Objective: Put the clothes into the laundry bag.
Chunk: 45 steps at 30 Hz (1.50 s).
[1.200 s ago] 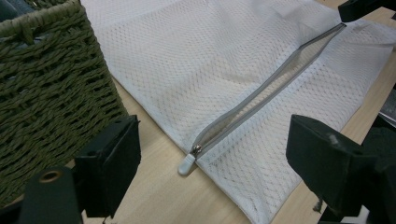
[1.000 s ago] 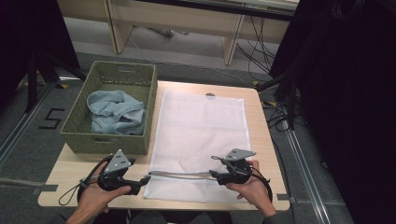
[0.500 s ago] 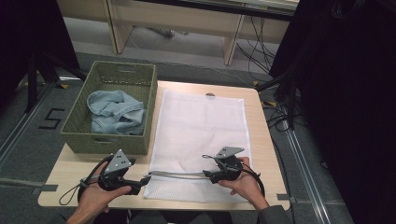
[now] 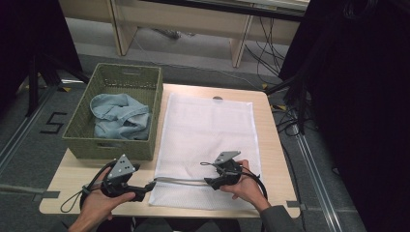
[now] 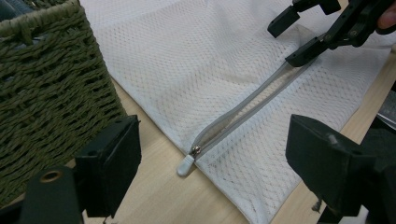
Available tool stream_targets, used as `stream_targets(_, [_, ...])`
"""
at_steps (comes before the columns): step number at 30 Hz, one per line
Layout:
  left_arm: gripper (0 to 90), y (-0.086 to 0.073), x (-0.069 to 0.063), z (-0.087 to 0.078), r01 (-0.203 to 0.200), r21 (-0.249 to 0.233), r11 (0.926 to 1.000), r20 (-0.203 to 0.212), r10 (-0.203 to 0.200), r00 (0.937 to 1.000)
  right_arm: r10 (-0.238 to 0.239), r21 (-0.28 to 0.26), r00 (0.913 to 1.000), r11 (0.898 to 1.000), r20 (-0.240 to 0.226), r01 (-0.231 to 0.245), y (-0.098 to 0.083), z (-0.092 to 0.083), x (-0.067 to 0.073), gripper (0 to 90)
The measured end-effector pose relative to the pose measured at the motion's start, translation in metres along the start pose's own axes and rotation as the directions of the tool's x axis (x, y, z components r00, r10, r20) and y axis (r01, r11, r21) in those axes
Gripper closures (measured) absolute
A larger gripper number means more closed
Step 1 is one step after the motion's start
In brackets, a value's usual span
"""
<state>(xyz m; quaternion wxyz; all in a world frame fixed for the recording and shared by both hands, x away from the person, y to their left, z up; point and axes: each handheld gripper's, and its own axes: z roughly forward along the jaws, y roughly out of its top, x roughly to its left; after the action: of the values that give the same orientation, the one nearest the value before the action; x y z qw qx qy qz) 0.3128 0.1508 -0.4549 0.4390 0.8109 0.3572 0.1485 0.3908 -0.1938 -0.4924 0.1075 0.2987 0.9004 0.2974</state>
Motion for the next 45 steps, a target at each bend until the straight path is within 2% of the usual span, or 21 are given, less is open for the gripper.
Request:
stream_targets(7, [18.1, 0.000, 0.000, -0.001, -0.003, 0.002, 1.0000, -0.003, 0.003, 1.0000, -0.013, 0.023, 0.9999, 1.000, 0.003, 0.013, 0.001, 0.006, -0.001, 36.3])
stream_targets(9, [18.2, 0.000, 0.000, 0.000, 0.004, -0.012, 0.9999, -0.002, -0.004, 1.0000, -0.022, 0.024, 0.9998, 0.999, -0.001, 0.022, 0.001, 0.007, -0.002, 40.0])
stream_targets(12, [18.2, 0.000, -0.001, 0.000, 0.015, -0.013, 0.9998, -0.004, -0.015, 0.9999, 0.005, 0.038, 1.0000, 0.999, -0.008, -0.005, 0.002, 0.008, -0.001, 45.8])
stream_targets(14, [18.2, 0.000, 0.000, 0.000, 0.005, -0.013, 0.9999, -0.002, -0.005, 1.0000, -0.020, 0.046, 0.9998, 0.999, -0.008, 0.021, 0.003, 0.006, -0.005, 51.8])
stream_targets(15, [18.2, 0.000, 0.000, 0.000, 0.005, -0.013, 0.9999, -0.003, -0.005, 1.0000, -0.008, 0.030, 1.0000, 1.000, -0.005, 0.009, 0.003, 0.008, -0.004, 54.4])
stream_targets(17, [18.2, 0.000, 0.000, 0.000, 0.014, -0.014, 0.9998, -0.002, -0.015, 0.9999, 0.004, 0.034, 1.0000, 0.999, -0.002, -0.004, 0.003, 0.008, -0.005, 58.6])
stream_targets(19, [18.2, 0.000, 0.000, 0.000, 0.011, -0.013, 0.9999, -0.003, -0.011, 0.9999, -0.014, 0.045, 0.9997, 0.999, -0.017, 0.015, 0.004, 0.007, -0.007, 61.4])
stream_targets(21, [18.2, 0.000, 0.000, 0.000, 0.012, -0.014, 0.9998, -0.004, -0.012, 0.9999, -0.024, 0.028, 0.9997, 0.999, -0.006, 0.024, 0.005, 0.009, -0.006, 66.2])
stream_targets(22, [18.3, 0.000, 0.000, 0.000, 0.015, -0.016, 0.9998, -0.006, -0.015, 0.9999, -0.036, 0.044, 0.9993, 0.998, -0.006, 0.036, 0.006, 0.008, -0.007, 67.8])
stream_targets(23, [18.3, 0.001, 0.000, 0.000, 0.006, -0.016, 0.9999, -0.005, -0.006, 1.0000, -0.045, 0.028, 0.9990, 0.999, -0.005, 0.045, 0.007, 0.010, -0.007, 70.6])
stream_targets(27, [18.4, 0.001, 0.000, -0.001, 0.009, -0.017, 0.9998, -0.005, -0.009, 1.0000, -0.050, 0.044, 0.9988, 0.998, -0.003, 0.050, 0.009, 0.009, -0.008, 77.4])
stream_targets(28, [18.4, 0.001, 0.000, -0.001, 0.010, -0.016, 0.9998, -0.003, -0.010, 0.9999, -0.051, 0.025, 0.9987, 0.998, 0.004, 0.050, 0.009, 0.011, -0.008, 78.6])
stream_targets(29, [18.5, 0.001, 0.000, 0.000, 0.011, -0.019, 0.9998, 0.002, -0.011, 0.9999, -0.043, 0.031, 0.9990, 0.999, 0.008, 0.043, 0.010, 0.011, -0.008, 80.8])
stream_targets(30, [18.5, 0.001, 0.000, 0.000, 0.013, -0.019, 0.9997, 0.001, -0.013, 0.9999, -0.050, 0.029, 0.9987, 0.998, 0.003, 0.050, 0.010, 0.011, -0.008, 82.5])
stream_targets(33, [18.5, 0.001, 0.000, 0.000, 0.029, -0.021, 0.9994, 0.003, -0.029, 0.9996, -0.060, 0.020, 0.9977, 0.998, 0.032, 0.059, 0.013, 0.009, -0.007, 86.8])
stream_targets(34, [18.5, 0.001, 0.000, -0.001, 0.026, -0.021, 0.9994, 0.001, -0.026, 0.9997, -0.079, 0.013, 0.9964, 0.997, 0.031, 0.079, 0.014, 0.007, -0.007, 87.4])
stream_targets(38, [18.6, 0.001, 0.001, -0.001, 0.009, -0.018, 0.9998, -0.008, -0.010, 0.9999, -0.079, -0.010, 0.9951, 0.997, 0.059, 0.080, 0.018, 0.003, -0.006, 88.2])
stream_targets(39, [18.6, 0.001, 0.001, -0.002, 0.009, -0.019, 0.9998, -0.008, -0.009, 0.9999, -0.097, -0.026, 0.9933, 0.995, 0.064, 0.098, 0.019, 0.002, -0.007, 88.3])
stream_targets(41, [18.6, 0.001, 0.001, -0.002, 0.014, -0.018, 0.9997, -0.011, -0.014, 0.9998, -0.079, -0.048, 0.9935, 0.995, 0.082, 0.083, 0.021, -0.002, -0.006, 88.3])
stream_targets(43, [18.6, 0.001, 0.002, -0.001, 0.019, -0.029, 0.9994, -0.007, -0.019, 0.9998, -0.102, -0.072, 0.9889, 0.991, 0.108, 0.110, 0.023, -0.006, -0.008, 88.5])
stream_targets(45, [18.6, 0.002, 0.004, -0.003, -0.007, -0.014, 0.9999, -0.010, 0.007, 0.9999, -0.101, -0.084, 0.9881, 0.990, 0.116, 0.111, 0.026, -0.011, -0.010, 88.5])
